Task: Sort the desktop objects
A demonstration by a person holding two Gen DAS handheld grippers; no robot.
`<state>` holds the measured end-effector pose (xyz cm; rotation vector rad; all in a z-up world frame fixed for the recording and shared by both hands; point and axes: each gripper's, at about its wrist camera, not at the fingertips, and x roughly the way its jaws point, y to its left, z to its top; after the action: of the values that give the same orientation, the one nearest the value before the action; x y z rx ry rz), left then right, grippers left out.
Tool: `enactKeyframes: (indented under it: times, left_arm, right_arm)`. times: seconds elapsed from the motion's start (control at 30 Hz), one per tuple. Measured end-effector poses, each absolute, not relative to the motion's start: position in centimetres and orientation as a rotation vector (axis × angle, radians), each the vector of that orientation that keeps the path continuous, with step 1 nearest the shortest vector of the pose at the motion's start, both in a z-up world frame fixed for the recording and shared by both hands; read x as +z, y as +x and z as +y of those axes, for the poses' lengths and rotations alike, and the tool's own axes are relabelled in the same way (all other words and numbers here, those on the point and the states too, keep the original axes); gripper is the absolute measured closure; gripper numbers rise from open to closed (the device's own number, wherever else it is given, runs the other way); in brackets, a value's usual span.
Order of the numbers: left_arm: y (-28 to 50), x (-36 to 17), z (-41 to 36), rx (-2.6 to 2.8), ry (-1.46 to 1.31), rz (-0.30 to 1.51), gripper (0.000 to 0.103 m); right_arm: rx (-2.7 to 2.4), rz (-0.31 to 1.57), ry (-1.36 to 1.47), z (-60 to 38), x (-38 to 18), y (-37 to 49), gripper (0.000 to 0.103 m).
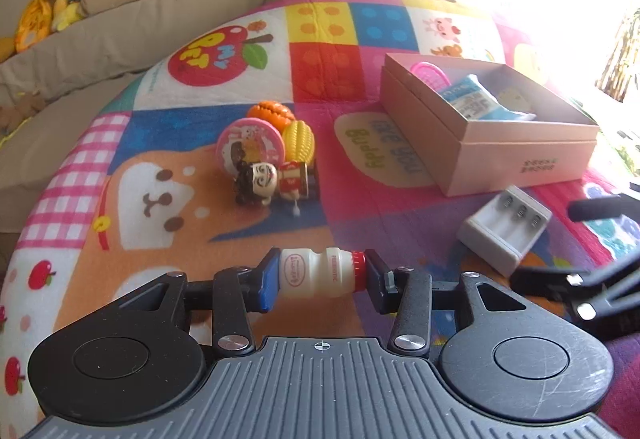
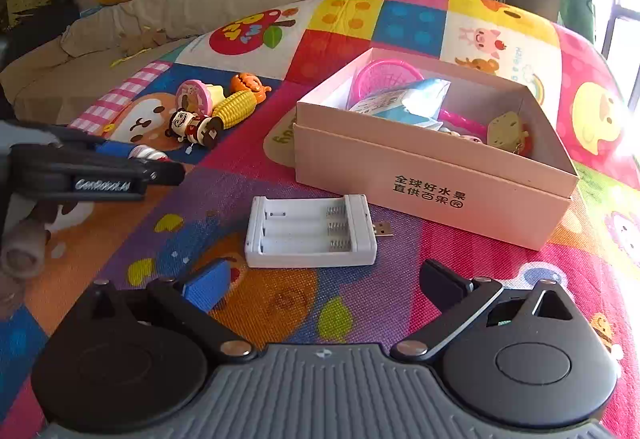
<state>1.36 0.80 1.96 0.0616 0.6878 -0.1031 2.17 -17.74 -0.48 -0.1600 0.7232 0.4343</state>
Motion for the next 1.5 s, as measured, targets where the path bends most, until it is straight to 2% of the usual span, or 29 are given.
enactKeyframes:
  times: [0.3, 0.4, 0.5, 0.6, 0.63, 0.8, 0.9, 1.07, 1.17, 1.3, 1.4, 1.5]
  left_arm:
    - [-1.8, 1.1, 1.0, -0.150, 0.056, 0.687, 0.054]
    - [-1.8, 1.1, 1.2, -0.157, 0.043, 0.689, 0.050]
    - [-1.8, 1.1, 1.0, -0.154, 0.057, 0.688, 0.050]
    - [-2.0, 1.2, 0.6, -0.149, 0.082, 0.693, 0.052]
    - [-2.1, 1.4, 0.4, -0.150, 0.090, 0.695, 0.055]
    - [-3.1, 3.2, -1.2, -0.203, 0.133, 0.668, 0.055]
    - [-3.1, 5.8, -2.8, -0.248, 0.134, 0.602, 0.055]
    - [-1.6, 10.4, -6.9, -0.304, 0.176, 0.454, 0.055]
    - [1.3, 11.8, -9.6, -0.333, 0.167, 0.447, 0.055]
    - [6.1, 12.8, -13.1, -0.373, 0.139, 0.414, 0.055]
    - [10.5, 12.7, -14.8, -0.343, 0.134, 0.448, 0.048]
    - [11.6, 11.8, -13.1, -0.296, 0.087, 0.495, 0.040]
  right_arm:
    - [0.397, 0.791, -0.154, -15.6, -1.5, 7.0, 0.000]
    - [0.403, 0.802, -0.157, -15.3, -1.5, 7.1, 0.001]
    - [0.431, 0.799, -0.186, -15.3, -1.0, 6.2, 0.012]
    - [0.454, 0.815, -0.205, -16.0, -0.5, 4.8, 0.012]
    - [0.460, 0.814, -0.211, -16.4, -0.4, 4.2, 0.012]
    - [0.486, 0.792, -0.231, -19.9, 1.3, 0.3, 0.012]
    - [0.465, 0.740, -0.212, -22.6, 3.9, -1.6, 0.012]
    - [0.422, 0.541, -0.098, -27.7, 11.9, -2.7, 0.012]
    - [0.333, 0.416, -0.098, -29.7, 15.1, -1.6, 0.012]
    - [0.291, 0.378, -0.056, -31.5, 16.8, 1.3, 0.012]
    - [0.282, 0.361, -0.048, -31.6, 17.0, 3.7, 0.012]
    - [0.268, 0.356, -0.025, -31.4, 16.6, 5.9, 0.012]
